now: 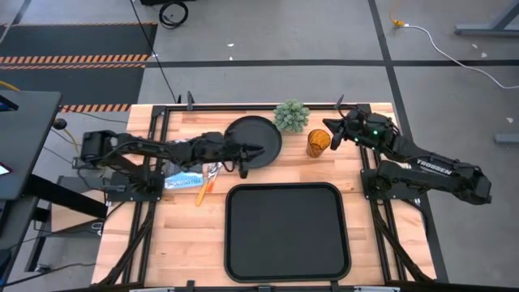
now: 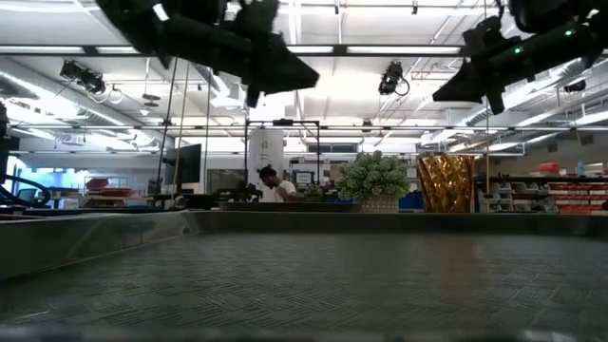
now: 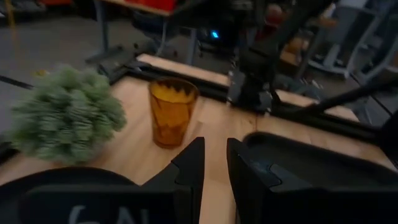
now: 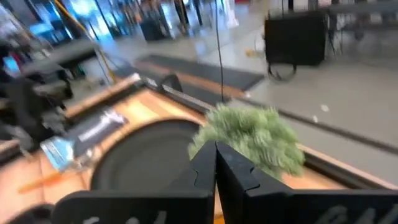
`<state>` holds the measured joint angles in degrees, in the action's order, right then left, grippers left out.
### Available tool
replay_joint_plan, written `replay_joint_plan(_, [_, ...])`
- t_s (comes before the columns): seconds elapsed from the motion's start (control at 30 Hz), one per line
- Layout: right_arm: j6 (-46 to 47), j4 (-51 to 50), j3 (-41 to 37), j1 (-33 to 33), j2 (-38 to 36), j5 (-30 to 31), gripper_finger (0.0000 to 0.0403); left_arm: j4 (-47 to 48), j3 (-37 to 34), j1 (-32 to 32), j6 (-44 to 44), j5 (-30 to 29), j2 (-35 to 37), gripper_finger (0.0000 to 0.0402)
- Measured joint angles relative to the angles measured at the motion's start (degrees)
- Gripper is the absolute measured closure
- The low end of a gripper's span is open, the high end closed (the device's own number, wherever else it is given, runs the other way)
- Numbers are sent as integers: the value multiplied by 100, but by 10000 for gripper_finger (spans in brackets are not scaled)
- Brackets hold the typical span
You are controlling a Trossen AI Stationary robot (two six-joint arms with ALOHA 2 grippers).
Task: Pick and place plate/cup/fork/spoon on tray
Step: Put the brown cup to the top right side of the black serving tray
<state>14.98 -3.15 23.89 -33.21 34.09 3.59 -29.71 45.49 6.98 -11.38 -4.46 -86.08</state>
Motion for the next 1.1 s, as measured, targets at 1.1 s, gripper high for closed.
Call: replay_joint_plan(1.1, [-809,-2911,1549,-2637,3934,-2426,400,2485,2654,98,2513,678,-1721,271])
